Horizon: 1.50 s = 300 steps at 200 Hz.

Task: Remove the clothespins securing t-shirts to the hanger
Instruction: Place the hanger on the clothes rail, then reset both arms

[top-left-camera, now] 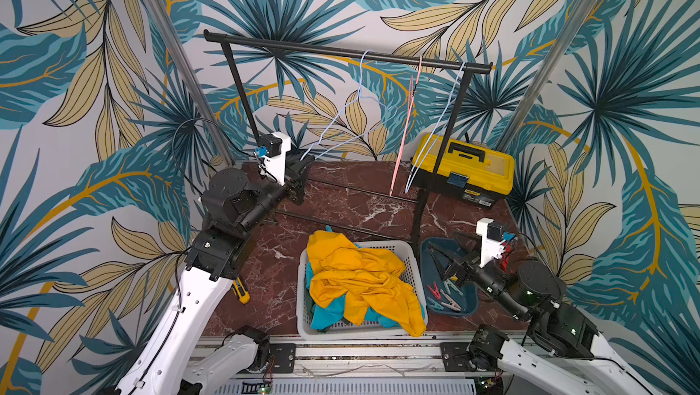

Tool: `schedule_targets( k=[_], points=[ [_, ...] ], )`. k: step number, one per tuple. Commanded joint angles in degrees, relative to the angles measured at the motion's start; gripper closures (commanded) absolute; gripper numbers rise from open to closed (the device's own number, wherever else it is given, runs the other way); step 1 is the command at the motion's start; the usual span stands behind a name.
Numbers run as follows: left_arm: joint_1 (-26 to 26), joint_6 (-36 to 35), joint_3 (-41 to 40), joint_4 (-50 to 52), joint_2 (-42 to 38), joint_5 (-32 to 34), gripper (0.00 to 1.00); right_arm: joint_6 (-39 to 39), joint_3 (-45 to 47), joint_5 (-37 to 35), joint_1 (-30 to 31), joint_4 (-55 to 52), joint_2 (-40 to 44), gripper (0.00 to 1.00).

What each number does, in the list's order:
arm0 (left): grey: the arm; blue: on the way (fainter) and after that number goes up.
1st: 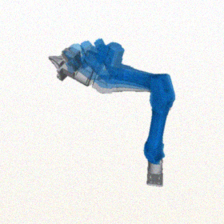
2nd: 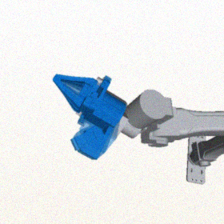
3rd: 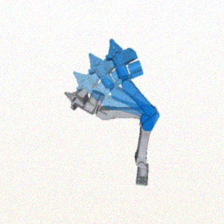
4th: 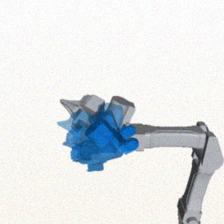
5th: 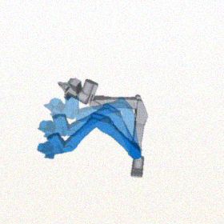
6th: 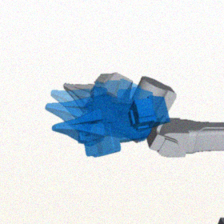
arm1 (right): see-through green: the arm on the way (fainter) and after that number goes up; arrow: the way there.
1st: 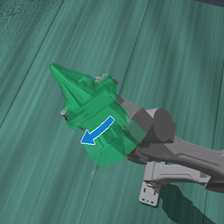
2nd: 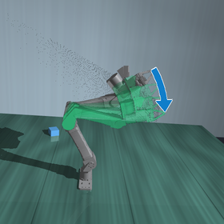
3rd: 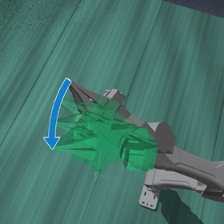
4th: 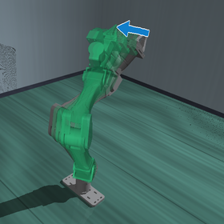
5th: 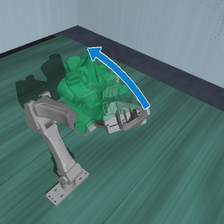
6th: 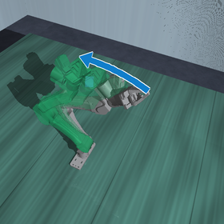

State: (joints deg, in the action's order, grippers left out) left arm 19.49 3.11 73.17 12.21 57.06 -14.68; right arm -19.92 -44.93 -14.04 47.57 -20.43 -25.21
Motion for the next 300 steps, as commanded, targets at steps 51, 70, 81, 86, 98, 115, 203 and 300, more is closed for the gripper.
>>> schedule_targets(
  k=[51, 70, 81, 86, 98, 115, 203, 300],
  points=[
    [-0.19, 4.66, -8.01, -1.22, -1.62, 1.03, 0.00, -0.38, 2.00, 0.60, 0.07, 2.39, -0.12, 0.01],
    [-0.15, 5.21, -10.78, -1.22, -1.01, 3.66, 0.00, -0.43, 2.65, 0.40, 0.08, 2.49, 0.00, 0.00],
    [-0.15, 5.70, -12.61, -1.22, -0.45, 6.33, 0.01, -0.40, 2.98, 0.34, 0.07, 2.58, 0.24, 0.01],
    [-0.28, 5.59, -13.38, -1.22, -0.15, 7.70, 0.00, -0.35, 3.21, 0.41, 0.07, 2.56, 0.38, 0.01],
    [-0.24, 5.26, -15.57, -1.31, 0.60, 10.85, 0.01, -0.23, 3.51, 0.11, 0.08, 2.43, 0.59, 0.01],
    [-0.37, 5.23, -17.85, -1.22, 2.64, 14.33, 0.00, -0.09, 4.01, -0.32, 0.07, 2.15, 1.02, 0.00],
    [-15.63, 12.61, -31.73, -13.23, 9.48, 25.03, 0.00, -2.77, 4.77, -10.42, 0.08, -4.23, 4.57, 0.00],
    [-23.89, 3.81, -46.26, -46.54, 22.97, 19.45, 0.00, -6.42, 5.26, -26.89, 0.06, -10.47, 3.73, 0.01]
  ],
)
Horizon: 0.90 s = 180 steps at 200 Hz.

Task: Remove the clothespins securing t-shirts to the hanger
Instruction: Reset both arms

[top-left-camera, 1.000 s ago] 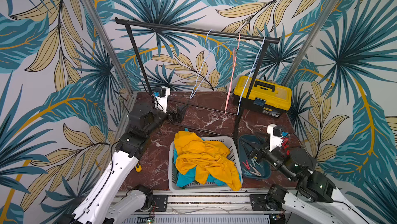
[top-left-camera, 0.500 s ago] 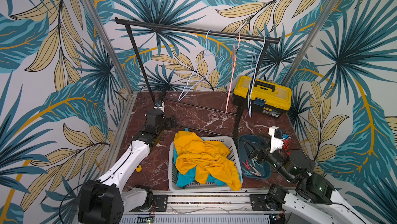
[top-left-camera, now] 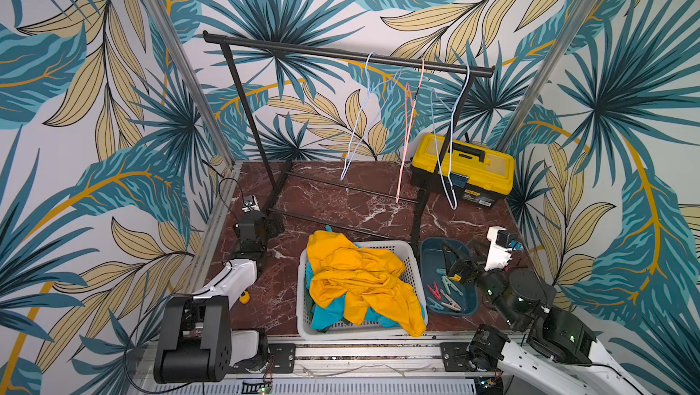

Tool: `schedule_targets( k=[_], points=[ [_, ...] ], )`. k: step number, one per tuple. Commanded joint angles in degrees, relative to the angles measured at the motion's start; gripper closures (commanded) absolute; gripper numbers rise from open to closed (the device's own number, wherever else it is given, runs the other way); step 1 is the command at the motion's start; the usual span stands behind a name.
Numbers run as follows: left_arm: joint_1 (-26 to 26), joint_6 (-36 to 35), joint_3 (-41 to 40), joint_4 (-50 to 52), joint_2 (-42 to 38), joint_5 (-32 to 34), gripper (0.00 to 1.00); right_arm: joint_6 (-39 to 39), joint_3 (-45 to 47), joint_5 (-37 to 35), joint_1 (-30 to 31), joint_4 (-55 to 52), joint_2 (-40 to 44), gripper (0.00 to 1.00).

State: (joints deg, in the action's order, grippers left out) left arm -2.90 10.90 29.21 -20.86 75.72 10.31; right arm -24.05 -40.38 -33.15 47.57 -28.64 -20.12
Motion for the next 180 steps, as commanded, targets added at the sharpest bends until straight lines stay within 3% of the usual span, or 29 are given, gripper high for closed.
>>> schedule_targets(
  k=[1, 33, 58, 81, 99, 129, 142, 165, 180],
  points=[
    [-1.55, -4.05, -2.27, -13.58, 4.54, -5.68, 0.01, -2.39, 0.77, -8.11, 0.06, -2.32, -1.48, 0.01],
    [-1.00, -5.65, -2.11, -16.97, 8.36, -6.57, 0.00, -3.25, 1.65, -16.38, -0.07, -0.72, -4.76, 0.01],
    [0.36, -5.22, -7.92, -29.86, 10.91, -1.20, 0.00, -1.58, 3.39, -21.38, -0.37, 3.40, -6.56, 0.00],
    [0.52, -5.45, -7.85, -29.86, 10.98, -0.92, 0.01, 1.25, 6.26, -24.04, -1.09, 10.04, -8.02, 0.01],
    [1.05, -5.74, -7.66, -29.85, 11.03, -0.03, 0.00, 4.12, 7.50, -22.49, -5.86, 14.14, -10.13, 0.01],
    [1.14, -6.22, -7.60, -29.85, 11.19, -0.37, 0.00, 5.12, 5.71, -10.53, -18.54, 13.28, -17.25, 0.00],
    [1.23, -6.39, -7.59, -29.85, 11.30, -0.40, 0.00, 5.30, 4.12, -8.55, -23.19, 12.08, -21.33, 0.01],
    [1.27, -6.37, -7.59, -29.92, 11.29, -0.37, 0.00, 4.63, 4.74, -14.45, -27.87, 15.36, -25.64, 0.01],
    [1.29, -6.41, -7.57, -29.86, 11.32, -0.37, 0.00, 7.14, 9.91, -16.37, -30.33, 28.42, -26.50, 0.01]
  ],
)
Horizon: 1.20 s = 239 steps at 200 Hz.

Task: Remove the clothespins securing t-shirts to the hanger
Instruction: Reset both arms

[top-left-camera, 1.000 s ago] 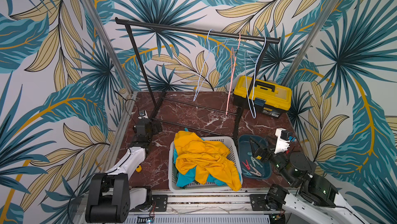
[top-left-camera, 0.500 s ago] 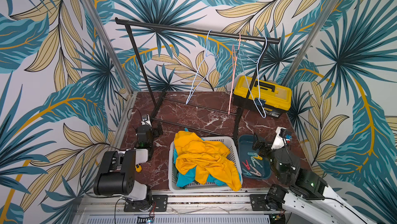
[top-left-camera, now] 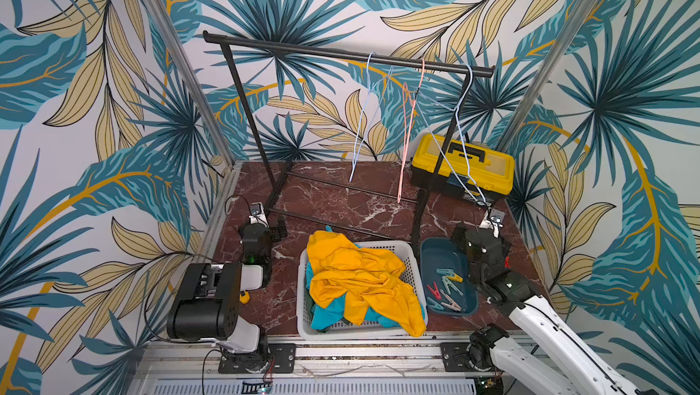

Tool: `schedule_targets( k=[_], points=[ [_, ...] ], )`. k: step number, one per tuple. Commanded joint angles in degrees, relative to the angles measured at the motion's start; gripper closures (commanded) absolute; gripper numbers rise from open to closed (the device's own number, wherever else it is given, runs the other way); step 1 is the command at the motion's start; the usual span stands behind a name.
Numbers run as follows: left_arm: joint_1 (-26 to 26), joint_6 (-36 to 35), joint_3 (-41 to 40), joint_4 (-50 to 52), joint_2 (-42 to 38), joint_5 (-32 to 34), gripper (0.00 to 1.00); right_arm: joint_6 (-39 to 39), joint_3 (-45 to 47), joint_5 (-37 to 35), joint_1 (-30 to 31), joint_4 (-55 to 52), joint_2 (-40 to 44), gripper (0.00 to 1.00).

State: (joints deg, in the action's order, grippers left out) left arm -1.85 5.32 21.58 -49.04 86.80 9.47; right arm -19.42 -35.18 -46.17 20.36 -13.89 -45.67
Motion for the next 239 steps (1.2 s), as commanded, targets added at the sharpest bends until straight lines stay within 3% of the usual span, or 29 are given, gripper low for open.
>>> schedule_targets(
  k=[1, 22, 53, 78, 103, 128, 157, 177, 199, 218, 227, 239],
  points=[
    [0.30, -0.84, 0.09, -1.72, 0.22, 0.46, 0.00, 2.61, 5.05, -3.46, -3.30, 14.35, -1.02, 0.01],
    [0.26, -1.25, 0.29, -1.68, 0.42, -0.15, 0.00, 5.46, 10.57, -1.77, -6.93, 29.44, -4.53, 0.01],
    [0.35, -1.39, 0.30, -1.70, 0.45, -0.17, 0.00, 9.34, 9.60, -3.46, -9.02, 35.89, -15.44, 0.01],
    [0.35, -1.62, 0.30, -1.70, 0.52, -0.34, 0.00, 13.59, 12.22, -2.56, -9.07, 48.00, -24.02, 0.01],
    [0.44, -2.05, 0.47, -1.62, 0.62, -1.42, 0.00, 15.28, 11.30, -1.70, -9.19, 52.29, -31.42, 0.01],
    [0.44, -2.97, 0.73, -1.65, 0.91, -3.41, 0.00, 17.09, 10.01, -1.50, -9.28, 53.64, -33.42, 0.01],
    [0.44, -2.95, 0.74, -1.65, 0.92, -3.41, 0.00, 19.87, 12.16, 5.46, -9.55, 57.67, -33.17, 0.01],
    [0.44, -2.97, 0.66, -1.63, 0.91, -3.41, 0.01, 22.22, 18.78, 10.20, -11.99, 78.50, -38.89, 0.00],
    [0.44, -2.95, 0.72, -1.66, 0.91, -3.43, 0.01, 18.94, 17.27, 13.69, -13.10, 67.86, -34.77, 0.01],
    [0.44, -2.95, 0.67, -1.62, 0.91, -3.49, 0.00, 18.04, 18.12, 23.92, -17.14, 71.98, -38.36, 0.02],
    [0.44, -3.00, 0.65, -1.62, 0.91, -3.48, 0.01, 19.11, 17.64, 22.88, -17.60, 76.94, -42.16, 0.01],
    [0.44, -3.03, 0.67, -1.60, 0.92, -3.57, 0.01, 16.73, 13.81, 22.53, -17.90, 63.98, -39.40, 0.01]
  ],
)
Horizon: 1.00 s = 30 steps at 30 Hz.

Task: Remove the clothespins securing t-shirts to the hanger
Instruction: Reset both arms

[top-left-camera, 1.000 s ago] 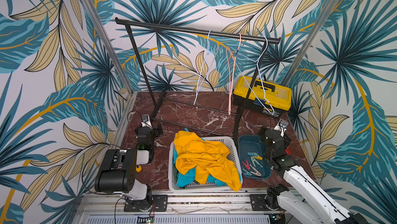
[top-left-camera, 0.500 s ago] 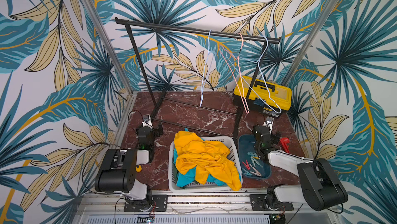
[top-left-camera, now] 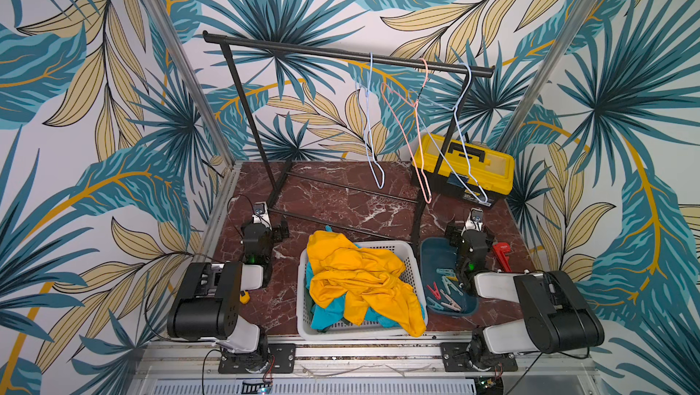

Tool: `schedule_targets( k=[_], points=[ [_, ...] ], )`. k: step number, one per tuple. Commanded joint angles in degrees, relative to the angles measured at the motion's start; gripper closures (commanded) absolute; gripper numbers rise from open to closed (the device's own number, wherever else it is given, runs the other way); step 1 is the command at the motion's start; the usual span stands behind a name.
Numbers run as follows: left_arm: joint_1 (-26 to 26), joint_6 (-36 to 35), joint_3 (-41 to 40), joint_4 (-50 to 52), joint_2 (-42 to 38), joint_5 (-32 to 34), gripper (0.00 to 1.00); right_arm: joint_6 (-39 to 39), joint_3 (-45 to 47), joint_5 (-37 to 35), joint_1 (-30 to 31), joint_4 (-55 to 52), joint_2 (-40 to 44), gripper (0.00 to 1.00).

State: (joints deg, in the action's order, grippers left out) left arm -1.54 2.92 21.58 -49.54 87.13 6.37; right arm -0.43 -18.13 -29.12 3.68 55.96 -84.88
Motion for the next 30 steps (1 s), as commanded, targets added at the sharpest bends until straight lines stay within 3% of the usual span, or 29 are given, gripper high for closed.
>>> schedule_targets(
  k=[1, 21, 23, 30],
  points=[
    [0.13, -0.63, 0.66, -1.09, 0.59, -0.47, 0.01, -2.59, -3.58, 5.59, -1.36, -6.84, 0.03, 0.01],
    [0.13, -0.73, 0.74, -1.16, 0.69, -0.70, 0.01, -3.11, -3.75, 7.15, -2.80, -6.49, -0.03, 0.01],
    [0.06, -1.98, 1.09, -1.17, 1.10, -4.47, 0.01, -3.16, -3.75, 7.15, -2.80, -6.49, -0.07, 0.01],
    [-0.04, -2.65, 0.92, -1.14, 0.93, -6.38, 0.00, -3.11, -3.76, 7.14, -2.76, -6.50, -0.03, 0.01]
  ],
)
